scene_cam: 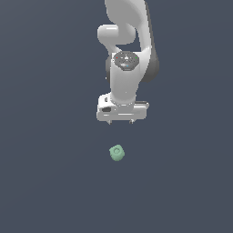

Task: Pick up the object and move it to a goal position.

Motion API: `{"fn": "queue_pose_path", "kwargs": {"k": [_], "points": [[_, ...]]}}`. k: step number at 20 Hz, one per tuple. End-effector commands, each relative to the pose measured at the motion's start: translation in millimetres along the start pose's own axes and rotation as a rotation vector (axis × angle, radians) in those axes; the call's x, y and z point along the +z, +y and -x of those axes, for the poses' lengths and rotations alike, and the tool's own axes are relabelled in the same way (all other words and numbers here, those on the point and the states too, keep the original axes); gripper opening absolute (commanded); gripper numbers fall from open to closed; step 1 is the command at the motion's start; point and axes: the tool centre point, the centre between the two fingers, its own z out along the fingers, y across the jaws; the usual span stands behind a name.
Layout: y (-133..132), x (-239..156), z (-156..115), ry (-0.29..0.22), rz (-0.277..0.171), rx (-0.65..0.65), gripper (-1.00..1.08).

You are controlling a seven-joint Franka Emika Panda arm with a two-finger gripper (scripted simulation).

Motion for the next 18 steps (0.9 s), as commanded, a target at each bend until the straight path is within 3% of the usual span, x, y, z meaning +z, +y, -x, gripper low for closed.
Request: {"fn": "queue_pose_path", "kwargs": {"k": [1,9,18], "points": [[0,0,0,-0.001,0.0,-0.001,1.0],[3,10,-15,0.002,0.0,-0.062,1.0],[10,42,-54,0.012,-0.004,-0.228,1.0]]}}
